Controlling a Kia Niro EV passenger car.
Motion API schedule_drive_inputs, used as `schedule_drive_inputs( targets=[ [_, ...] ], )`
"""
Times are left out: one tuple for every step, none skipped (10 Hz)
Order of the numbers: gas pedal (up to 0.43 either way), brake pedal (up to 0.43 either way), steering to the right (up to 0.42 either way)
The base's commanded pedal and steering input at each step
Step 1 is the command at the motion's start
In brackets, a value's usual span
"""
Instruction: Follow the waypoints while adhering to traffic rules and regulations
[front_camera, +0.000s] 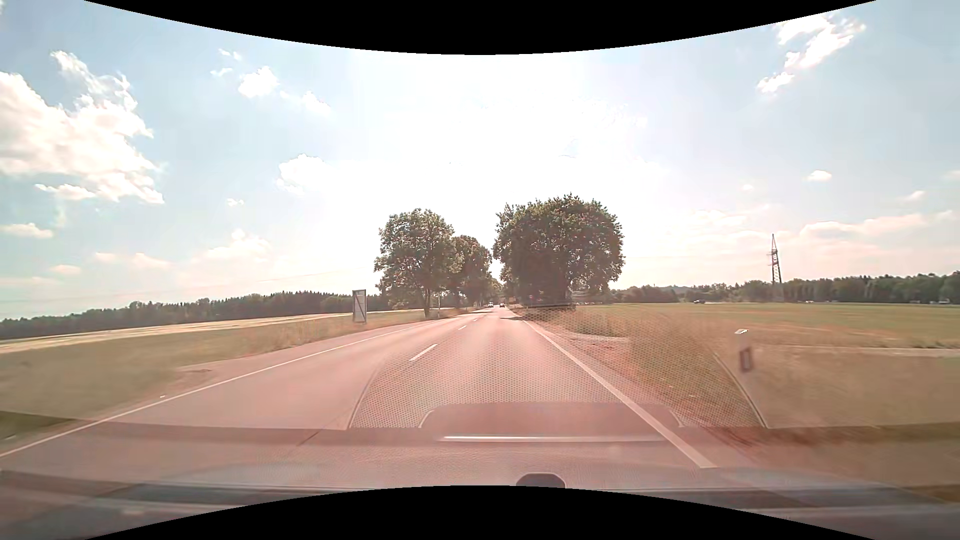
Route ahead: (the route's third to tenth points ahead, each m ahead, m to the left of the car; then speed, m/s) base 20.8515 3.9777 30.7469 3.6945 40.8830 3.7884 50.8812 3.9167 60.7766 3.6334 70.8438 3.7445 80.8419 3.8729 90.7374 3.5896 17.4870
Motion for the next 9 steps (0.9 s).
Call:
schedule_drive_inputs(
  targets=[
    [0.177, 0.0, -0.003],
    [0.177, 0.0, -0.003],
    [0.177, 0.0, -0.003],
    [0.177, 0.0, -0.003],
    [0.177, 0.0, -0.003],
    [0.177, 0.0, -0.002],
    [0.177, 0.0, -0.002],
    [0.177, 0.0, -0.002],
    [0.177, 0.0, -0.002]
  ],
)
